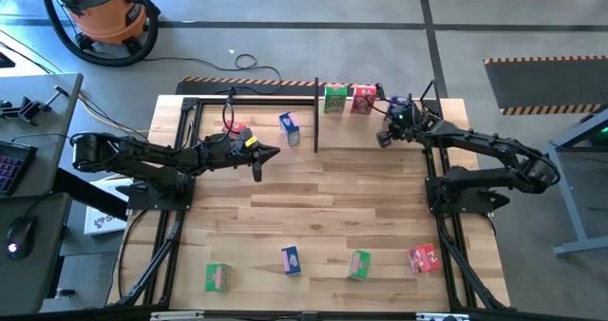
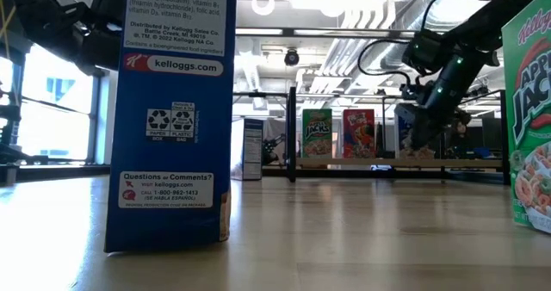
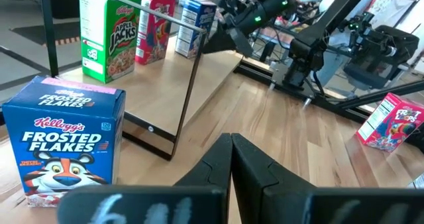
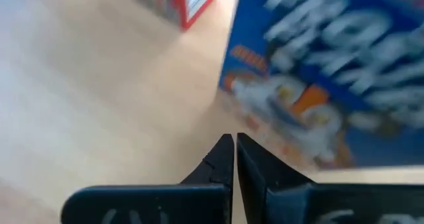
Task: Stack cereal on shelf
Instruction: Put the middle left blue cereal box on the shelf
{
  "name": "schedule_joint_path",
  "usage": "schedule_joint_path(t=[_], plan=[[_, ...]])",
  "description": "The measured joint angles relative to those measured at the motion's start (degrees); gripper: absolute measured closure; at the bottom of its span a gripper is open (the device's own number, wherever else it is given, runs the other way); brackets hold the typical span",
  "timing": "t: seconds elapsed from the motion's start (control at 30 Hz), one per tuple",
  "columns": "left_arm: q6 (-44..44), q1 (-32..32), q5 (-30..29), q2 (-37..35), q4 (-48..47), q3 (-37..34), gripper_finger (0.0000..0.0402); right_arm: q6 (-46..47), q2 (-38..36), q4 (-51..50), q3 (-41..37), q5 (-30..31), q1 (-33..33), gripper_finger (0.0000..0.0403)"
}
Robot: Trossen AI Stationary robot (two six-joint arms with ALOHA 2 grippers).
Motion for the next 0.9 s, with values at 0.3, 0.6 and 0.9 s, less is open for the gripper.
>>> schedule_joint_path(t=[0.3,0.6,0.9], plan=[[0.0,0.0,0.0,0.0,0.0,0.0,0.0401,1.6,-0.1,-7.0,1.7,3.6,0.1,0.0403],[0.0,0.0,0.0,0.0,0.0,0.0,0.0401,1.8,2.8,-1.8,1.4,5.8,-1.4,0.0403],[-0.1,0.0,0.0,0.0,0.0,0.0,0.0401,0.3,6.8,2.7,1.4,6.8,-1.6,0.0403]])
